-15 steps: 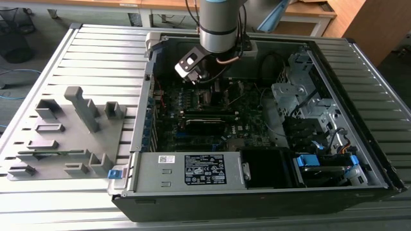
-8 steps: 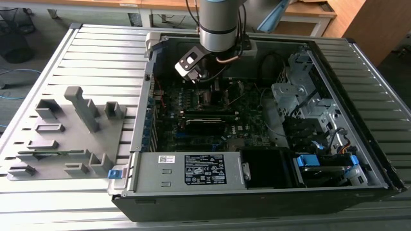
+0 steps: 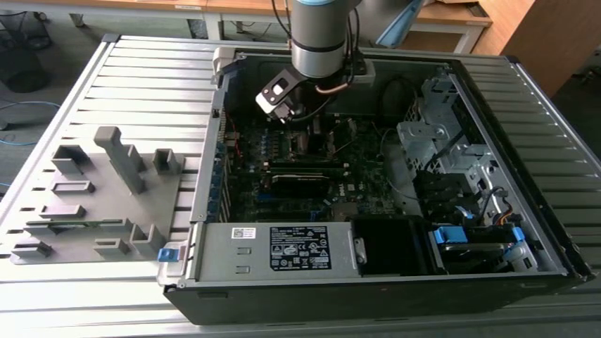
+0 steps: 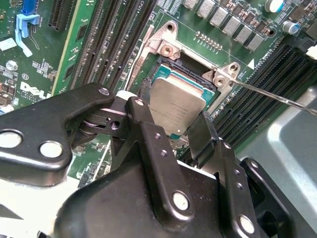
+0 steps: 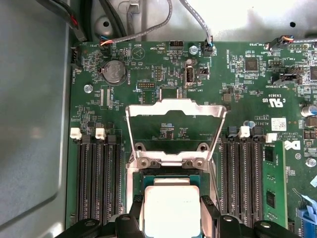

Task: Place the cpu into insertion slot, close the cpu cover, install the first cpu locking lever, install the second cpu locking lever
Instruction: 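Place the cpu into insertion slot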

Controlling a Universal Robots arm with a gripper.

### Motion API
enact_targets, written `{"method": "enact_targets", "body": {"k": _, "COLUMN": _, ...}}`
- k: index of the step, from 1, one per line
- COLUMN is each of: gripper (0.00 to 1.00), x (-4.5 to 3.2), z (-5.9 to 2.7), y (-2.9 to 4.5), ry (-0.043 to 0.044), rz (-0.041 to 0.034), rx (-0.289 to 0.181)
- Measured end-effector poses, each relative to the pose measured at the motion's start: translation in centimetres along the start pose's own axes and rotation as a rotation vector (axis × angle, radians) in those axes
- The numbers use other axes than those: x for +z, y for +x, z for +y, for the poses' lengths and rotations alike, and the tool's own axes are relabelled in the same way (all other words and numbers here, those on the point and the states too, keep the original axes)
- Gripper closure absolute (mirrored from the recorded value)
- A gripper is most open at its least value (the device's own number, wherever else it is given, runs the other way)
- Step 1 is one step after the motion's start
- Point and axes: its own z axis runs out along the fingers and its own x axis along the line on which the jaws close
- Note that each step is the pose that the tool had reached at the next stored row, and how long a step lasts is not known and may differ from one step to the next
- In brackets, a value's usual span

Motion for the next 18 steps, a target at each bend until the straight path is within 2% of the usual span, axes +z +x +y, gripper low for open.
{"method": "enact_targets", "body": {"k": 12, "gripper": 0.46, "x": 0.45, "z": -0.14, "y": 0.00, "ry": 0.0001, "rz": -0.0001, "rx": 0.000}}
{"method": "enact_targets", "body": {"k": 18, "gripper": 0.46, "x": 0.51, "z": -0.14, "y": 0.01, "ry": -0.0003, "rz": 0.0044, "rx": 0.000}}
